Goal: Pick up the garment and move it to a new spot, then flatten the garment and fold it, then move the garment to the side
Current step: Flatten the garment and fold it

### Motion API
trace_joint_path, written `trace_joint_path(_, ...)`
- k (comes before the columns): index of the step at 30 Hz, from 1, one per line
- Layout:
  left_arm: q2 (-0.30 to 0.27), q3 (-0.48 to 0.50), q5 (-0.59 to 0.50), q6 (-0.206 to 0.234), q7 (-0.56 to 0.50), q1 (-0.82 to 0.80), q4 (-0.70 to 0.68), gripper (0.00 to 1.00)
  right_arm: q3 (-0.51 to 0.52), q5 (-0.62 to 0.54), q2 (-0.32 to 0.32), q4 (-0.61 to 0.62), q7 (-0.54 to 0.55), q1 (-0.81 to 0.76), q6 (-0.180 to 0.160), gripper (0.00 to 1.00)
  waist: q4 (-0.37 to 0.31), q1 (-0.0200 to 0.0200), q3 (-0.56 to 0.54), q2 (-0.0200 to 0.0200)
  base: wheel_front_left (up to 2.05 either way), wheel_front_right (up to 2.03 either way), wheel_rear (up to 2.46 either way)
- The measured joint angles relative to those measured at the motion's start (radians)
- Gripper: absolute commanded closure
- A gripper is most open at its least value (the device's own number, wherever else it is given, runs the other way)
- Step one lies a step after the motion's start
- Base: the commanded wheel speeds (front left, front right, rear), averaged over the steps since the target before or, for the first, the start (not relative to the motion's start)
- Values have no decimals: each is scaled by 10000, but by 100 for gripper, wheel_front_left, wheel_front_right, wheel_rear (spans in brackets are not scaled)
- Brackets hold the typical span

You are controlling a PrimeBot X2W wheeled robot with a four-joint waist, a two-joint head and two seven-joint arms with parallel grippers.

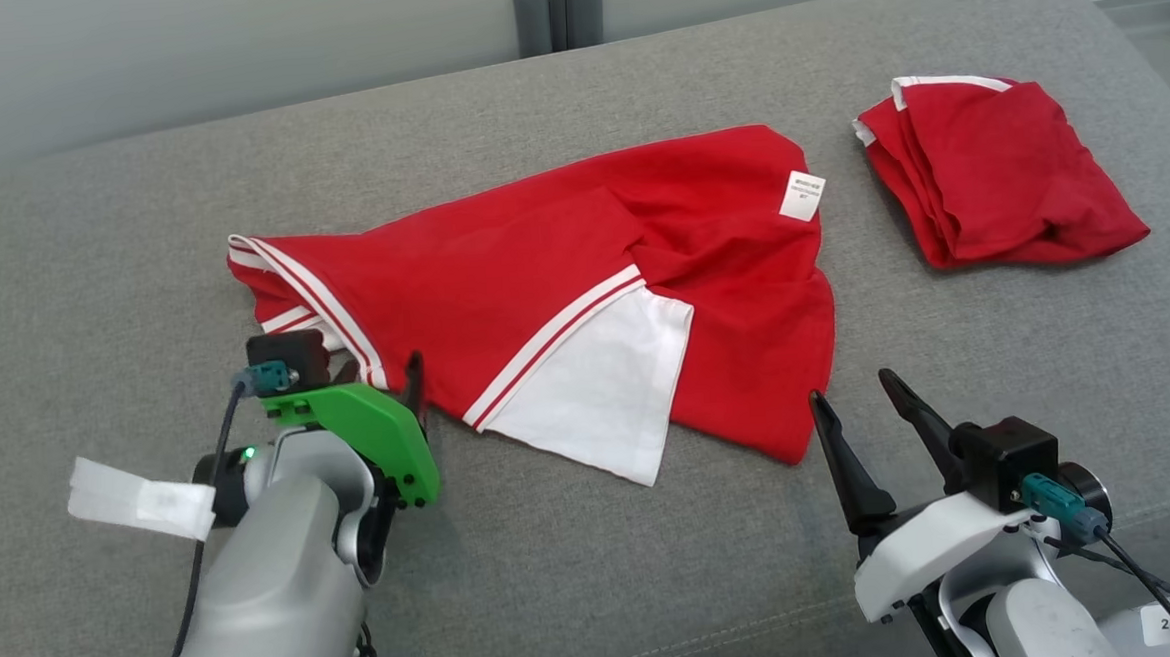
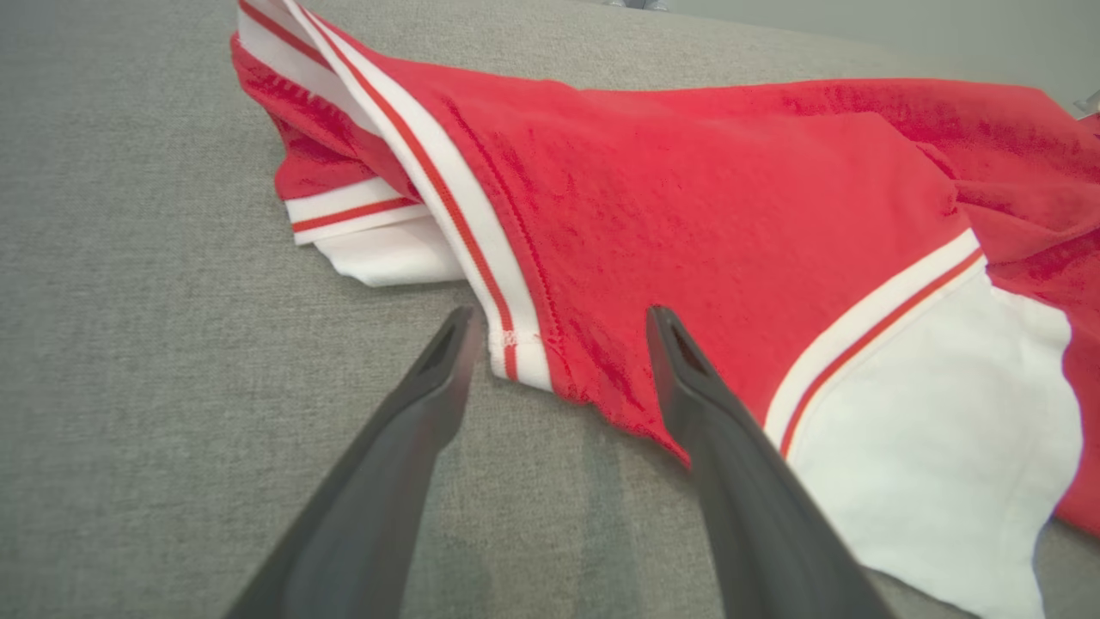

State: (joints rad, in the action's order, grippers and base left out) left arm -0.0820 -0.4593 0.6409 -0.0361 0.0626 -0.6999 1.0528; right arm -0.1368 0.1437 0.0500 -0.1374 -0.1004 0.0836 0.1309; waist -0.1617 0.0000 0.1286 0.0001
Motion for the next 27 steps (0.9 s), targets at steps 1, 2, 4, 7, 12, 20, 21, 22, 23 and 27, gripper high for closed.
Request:
trace_joint_path(1, 56, -73, -2, 6, 25, 151, -136, 0, -13, 31, 2, -13, -19, -3, 0, 0, -47, 0, -12, 0, 0, 0, 0)
trace_joint_path(2, 94, -107, 4, 25, 119, 313, -290, 0, -15, 42, 0, -31, -27, -12, 0, 0, -103, 0, -32, 0, 0, 0, 0)
trace_joint_path(4, 161, -211, 100, 19, 84, 704, -579, 0, 2, 42, 4, -40, -42, -69, 0, 0, -216, 0, -71, 0, 0, 0, 0)
trace_joint_path(7, 265, -462, 232, 134, -17, 1377, -1068, 0, 19, 42, 4, -44, -46, -114, 0, 0, -404, 0, -111, 0, 0, 0, 0)
trace_joint_path(12, 318, -915, 541, 483, -385, 2086, -2176, 0, 127, 40, 8, -36, -73, -195, 0, 0, -653, 0, -133, 0, 0, 0, 0)
trace_joint_path(20, 334, -1628, 1022, 1425, -915, 2732, -3726, 0, 42, 46, 4, -44, -82, -199, 0, 0, -921, 0, -154, 0, 0, 0, 0)
trace_joint_path(21, 334, -1708, 1041, 1469, -1016, 2782, -3843, 0, 36, 48, 4, -42, -82, -199, 0, 0, -947, 0, -156, 0, 0, 0, 0)
trace_joint_path(22, 339, -1772, 1047, 1536, -1055, 2842, -3950, 0, 29, 48, 4, -42, -84, -200, 0, 0, -970, 0, -155, 0, 0, 0, 0)
trace_joint_path(23, 339, -1804, 1047, 1613, -1057, 2887, -4031, 0, 27, 48, 4, -42, -84, -200, 0, 0, -989, 0, -151, 0, 0, 0, 0)
trace_joint_path(27, 336, -1983, 886, 1937, -1122, 2899, -4126, 0, 6, 48, 6, -35, -86, -200, 0, 0, -1053, 0, -104, 0, 0, 0, 0)
